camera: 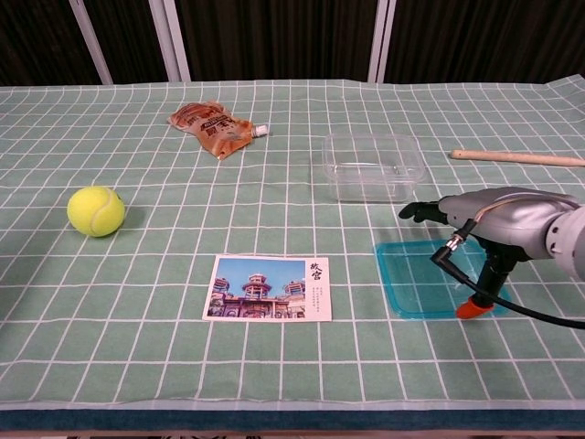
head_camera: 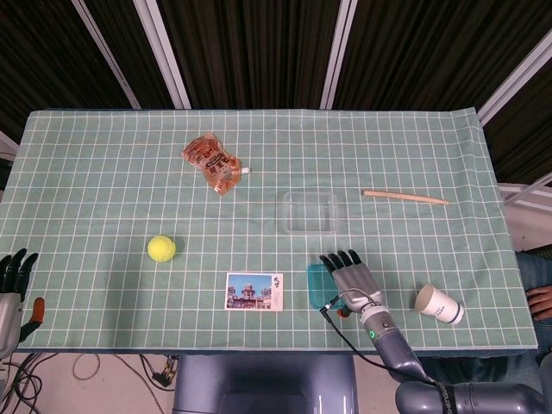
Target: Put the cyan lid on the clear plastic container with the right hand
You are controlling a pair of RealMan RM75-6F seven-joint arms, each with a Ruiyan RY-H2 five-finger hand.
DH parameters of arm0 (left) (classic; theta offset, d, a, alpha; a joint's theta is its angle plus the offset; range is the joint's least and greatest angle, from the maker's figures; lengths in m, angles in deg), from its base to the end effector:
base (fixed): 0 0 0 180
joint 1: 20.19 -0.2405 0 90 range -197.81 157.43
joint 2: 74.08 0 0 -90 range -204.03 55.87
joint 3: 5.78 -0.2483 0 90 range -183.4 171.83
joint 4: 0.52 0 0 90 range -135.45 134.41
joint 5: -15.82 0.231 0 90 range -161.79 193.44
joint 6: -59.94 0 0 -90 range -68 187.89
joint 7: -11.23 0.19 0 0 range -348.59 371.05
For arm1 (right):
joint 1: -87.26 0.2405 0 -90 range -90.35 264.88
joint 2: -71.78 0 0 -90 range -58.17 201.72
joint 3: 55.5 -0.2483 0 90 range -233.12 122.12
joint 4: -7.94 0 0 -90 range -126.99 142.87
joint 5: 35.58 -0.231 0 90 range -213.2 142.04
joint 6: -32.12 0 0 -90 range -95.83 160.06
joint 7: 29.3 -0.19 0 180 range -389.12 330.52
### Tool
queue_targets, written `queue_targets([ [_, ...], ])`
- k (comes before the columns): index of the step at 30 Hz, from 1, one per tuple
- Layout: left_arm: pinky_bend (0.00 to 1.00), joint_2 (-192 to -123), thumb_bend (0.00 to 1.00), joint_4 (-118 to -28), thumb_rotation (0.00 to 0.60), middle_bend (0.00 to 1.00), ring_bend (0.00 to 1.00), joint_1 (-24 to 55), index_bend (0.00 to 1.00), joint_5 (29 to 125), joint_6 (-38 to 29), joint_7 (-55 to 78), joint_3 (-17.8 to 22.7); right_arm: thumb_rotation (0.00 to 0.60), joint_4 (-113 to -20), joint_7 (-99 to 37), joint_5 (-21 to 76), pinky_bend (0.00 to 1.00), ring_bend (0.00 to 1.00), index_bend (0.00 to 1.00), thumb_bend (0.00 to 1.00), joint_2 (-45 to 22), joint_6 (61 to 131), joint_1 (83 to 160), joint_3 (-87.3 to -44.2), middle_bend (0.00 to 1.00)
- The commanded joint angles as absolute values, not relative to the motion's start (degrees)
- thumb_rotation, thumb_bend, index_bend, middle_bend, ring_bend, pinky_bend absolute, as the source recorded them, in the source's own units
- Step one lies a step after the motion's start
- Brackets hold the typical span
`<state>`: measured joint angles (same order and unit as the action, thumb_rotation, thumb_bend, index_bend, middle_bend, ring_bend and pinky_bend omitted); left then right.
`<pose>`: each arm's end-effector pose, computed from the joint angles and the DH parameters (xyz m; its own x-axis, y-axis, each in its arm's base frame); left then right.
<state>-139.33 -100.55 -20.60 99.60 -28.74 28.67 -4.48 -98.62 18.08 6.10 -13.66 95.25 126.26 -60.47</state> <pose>-0.3048 0.1919 0.1260 0.5284 0.0356 0.8483 0.8421 0.1054 -0.5290 -0.1475 -0.3018 -0.0650 0.5410 -0.4545 0.7076 -0.8406 -0.2680 0.4706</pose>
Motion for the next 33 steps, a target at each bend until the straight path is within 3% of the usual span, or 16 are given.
queue_targets([
  [1,0.00,-139.3,0.50,-100.6,0.600,0.00,0.00,-20.6,0.04,99.6,-28.8,28.6,-4.5,0.600,-98.5,18.6,5.2,0.00,0.00,0.00,0.14,-14.3,95.9,126.8,-60.4,0.15],
  [8,0.00,-139.2,0.50,-100.6,0.600,0.00,0.00,-20.6,0.04,99.5,-28.7,28.4,-4.4,0.600,-97.7,18.9,4.0,0.00,0.00,0.00,0.14,-15.2,96.8,127.6,-59.9,0.19],
  [33,0.00,-139.2,0.50,-100.7,0.600,0.00,0.00,-20.4,0.05,99.1,-28.2,28.7,-4.6,0.600,-94.9,16.8,3.4,0.00,0.00,0.00,0.14,-17.0,96.9,128.9,-58.8,0.20],
])
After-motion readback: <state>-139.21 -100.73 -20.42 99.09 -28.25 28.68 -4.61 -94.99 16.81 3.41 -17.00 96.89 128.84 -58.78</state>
